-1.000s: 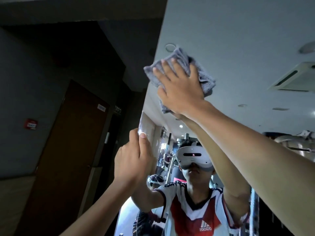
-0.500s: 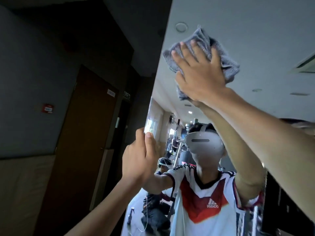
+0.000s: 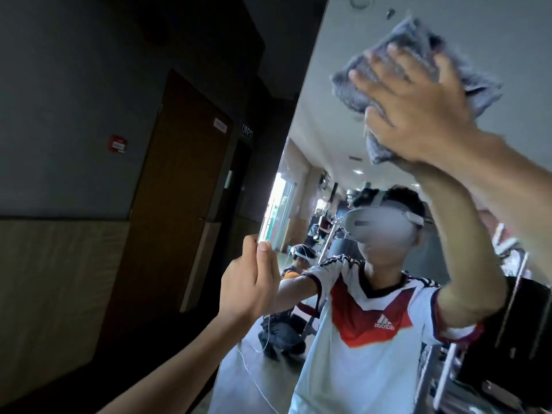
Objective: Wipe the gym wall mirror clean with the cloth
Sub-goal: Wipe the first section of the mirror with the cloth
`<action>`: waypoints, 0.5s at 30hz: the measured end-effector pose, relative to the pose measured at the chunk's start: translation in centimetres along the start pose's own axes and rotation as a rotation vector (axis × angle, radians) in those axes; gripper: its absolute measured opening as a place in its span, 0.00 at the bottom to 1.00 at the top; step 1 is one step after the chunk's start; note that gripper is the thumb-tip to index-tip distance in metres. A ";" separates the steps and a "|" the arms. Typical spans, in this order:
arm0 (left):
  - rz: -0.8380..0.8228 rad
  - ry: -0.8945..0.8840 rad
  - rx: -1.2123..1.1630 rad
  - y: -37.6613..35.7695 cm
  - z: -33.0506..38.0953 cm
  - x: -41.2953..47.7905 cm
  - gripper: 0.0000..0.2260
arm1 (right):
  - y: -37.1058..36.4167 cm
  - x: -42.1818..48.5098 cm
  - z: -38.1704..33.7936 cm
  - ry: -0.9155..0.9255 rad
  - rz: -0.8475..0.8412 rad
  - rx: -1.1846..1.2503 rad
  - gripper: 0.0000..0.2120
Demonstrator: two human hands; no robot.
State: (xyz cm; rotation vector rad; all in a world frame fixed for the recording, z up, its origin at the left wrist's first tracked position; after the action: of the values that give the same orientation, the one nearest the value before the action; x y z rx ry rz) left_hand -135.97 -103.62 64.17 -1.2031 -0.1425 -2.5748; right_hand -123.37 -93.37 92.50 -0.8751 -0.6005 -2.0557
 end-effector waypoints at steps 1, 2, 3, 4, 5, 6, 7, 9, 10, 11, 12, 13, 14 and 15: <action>0.000 0.009 0.001 0.0 -0.1 0.0 0.14 | 0.1 0.6 -0.1 -0.087 0.024 -0.007 0.31; -0.002 0.017 0.007 0.0 -0.2 0.0 0.15 | 0.0 0.8 -1.1 -0.142 0.033 -0.012 0.31; -0.004 0.021 0.007 0.0 -0.1 0.0 0.16 | -0.3 0.7 -2.8 -0.152 0.030 -0.006 0.31; -0.004 0.026 0.000 0.2 0.0 -0.1 0.17 | -0.7 0.5 -5.1 -0.111 0.036 -0.006 0.31; -0.003 0.029 -0.013 0.4 0.1 -0.1 0.20 | -1.0 0.0 -7.7 -0.030 0.046 -0.019 0.31; 0.000 0.028 -0.020 0.6 0.2 -0.2 0.23 | -1.3 -0.9 -10.3 0.070 0.046 -0.044 0.30; -0.003 0.022 -0.022 0.7 0.5 -0.2 0.25 | -1.8 -2.2 -12.4 0.175 0.033 -0.067 0.30; -0.001 0.016 -0.015 0.8 0.5 -0.2 0.25 | -2.9 -5.9 -14.8 0.380 -0.022 -0.074 0.30; 0.004 0.013 -0.008 0.9 0.4 -0.2 0.24 | -3.1 -7.9 -15.2 0.472 -0.054 -0.048 0.29; 0.007 0.007 -0.003 0.8 0.4 -0.1 0.23 | -2.8 -9.3 -15.2 0.565 -0.069 -0.012 0.28; 0.005 0.001 0.002 0.7 0.3 -0.1 0.22 | -2.4 -10.1 -14.6 0.647 -0.060 0.018 0.27; 0.005 -0.002 0.005 0.7 0.3 -0.2 0.22 | -2.0 -10.1 -13.7 0.700 -0.047 0.037 0.27; 0.007 -0.001 0.007 0.8 0.3 -0.2 0.21 | -1.7 -9.2 -12.4 0.703 -0.027 0.040 0.27; 0.005 0.001 0.003 0.9 0.5 -0.3 0.21 | -1.6 -7.6 -10.7 0.648 -0.019 0.024 0.27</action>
State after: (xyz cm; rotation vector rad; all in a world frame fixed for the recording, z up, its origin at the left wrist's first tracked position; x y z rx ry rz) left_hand -135.12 -104.33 64.25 -1.2004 -0.1428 -2.5701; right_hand -125.31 -95.86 79.64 -0.1541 -0.2715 -2.1775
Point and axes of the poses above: each hand's wrist, its own x-axis towards the middle knuckle, its own y-axis out of the back of the hand, z = x × y, the point moved 10 cm from there along x, towards the middle knuckle, and after that the axes turned 5 degrees about z, right-handed, at the moved point
